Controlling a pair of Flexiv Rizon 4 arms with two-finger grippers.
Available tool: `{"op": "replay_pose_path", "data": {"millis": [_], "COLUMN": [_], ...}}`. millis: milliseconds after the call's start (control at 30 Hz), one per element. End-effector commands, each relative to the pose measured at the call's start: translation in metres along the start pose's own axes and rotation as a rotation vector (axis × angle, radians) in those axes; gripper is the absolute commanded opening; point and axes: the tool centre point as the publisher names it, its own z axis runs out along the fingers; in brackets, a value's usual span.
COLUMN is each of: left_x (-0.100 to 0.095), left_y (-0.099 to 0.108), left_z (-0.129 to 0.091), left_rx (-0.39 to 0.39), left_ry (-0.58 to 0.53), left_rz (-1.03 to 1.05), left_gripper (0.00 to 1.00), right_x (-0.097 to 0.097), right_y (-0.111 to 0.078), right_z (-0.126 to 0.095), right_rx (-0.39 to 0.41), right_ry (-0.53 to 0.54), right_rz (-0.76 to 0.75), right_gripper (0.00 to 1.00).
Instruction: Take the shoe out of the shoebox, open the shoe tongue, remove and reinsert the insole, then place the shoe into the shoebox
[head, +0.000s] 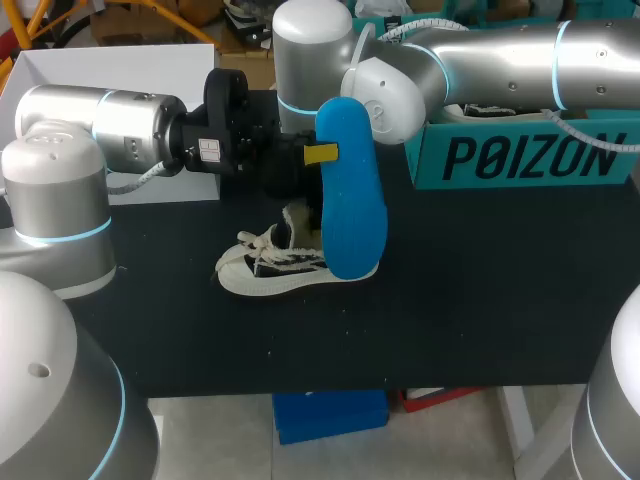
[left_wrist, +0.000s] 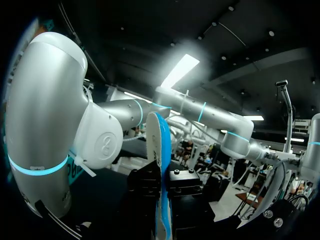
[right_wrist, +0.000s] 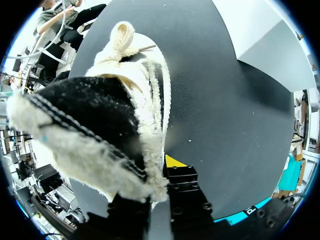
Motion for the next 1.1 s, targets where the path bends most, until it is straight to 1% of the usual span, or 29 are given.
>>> {"op": "replay_pose_path", "data": {"millis": [33, 267, 333, 500, 667, 733, 867, 1100], "left_x": [0.0, 0.0, 0.0, 0.0, 0.0, 0.0, 0.0, 0.0], "left_y": [0.001, 0.001, 0.001, 0.001, 0.001, 0.001, 0.001, 0.001], "left_z": [0.002, 0.002, 0.002, 0.002, 0.002, 0.002, 0.002, 0.002], "left_rx": [0.001, 0.001, 0.001, 0.001, 0.001, 0.001, 0.001, 0.001], "left_ry": [-0.005, -0.005, -0.005, -0.005, -0.005, -0.005, -0.005, -0.005], "left_rz": [0.002, 0.002, 0.002, 0.002, 0.002, 0.002, 0.002, 0.002], "left_gripper": [0.0, 0.0, 0.0, 0.0, 0.0, 0.0, 0.0, 0.0], "right_x": [-0.001, -0.001, -0.004, -0.008, -0.005, -0.004, -0.004, -0.007], "right_y": [0.001, 0.001, -0.003, -0.014, -0.021, -0.025, -0.033, -0.045], "right_z": [0.001, 0.001, -0.004, -0.035, -0.069, -0.078, -0.088, -0.098], "right_rx": [0.001, 0.001, 0.029, 0.041, 0.07, 0.089, 0.135, 0.119], "right_ry": [0.0, 0.0, -0.028, -0.036, -0.064, -0.067, -0.086, -0.105], "right_rz": [0.001, 0.001, 0.02, 0.078, 0.13, 0.169, 0.286, 0.566], "right_gripper": [0.0, 0.0, 0.0, 0.0, 0.0, 0.0, 0.0, 0.0]}}
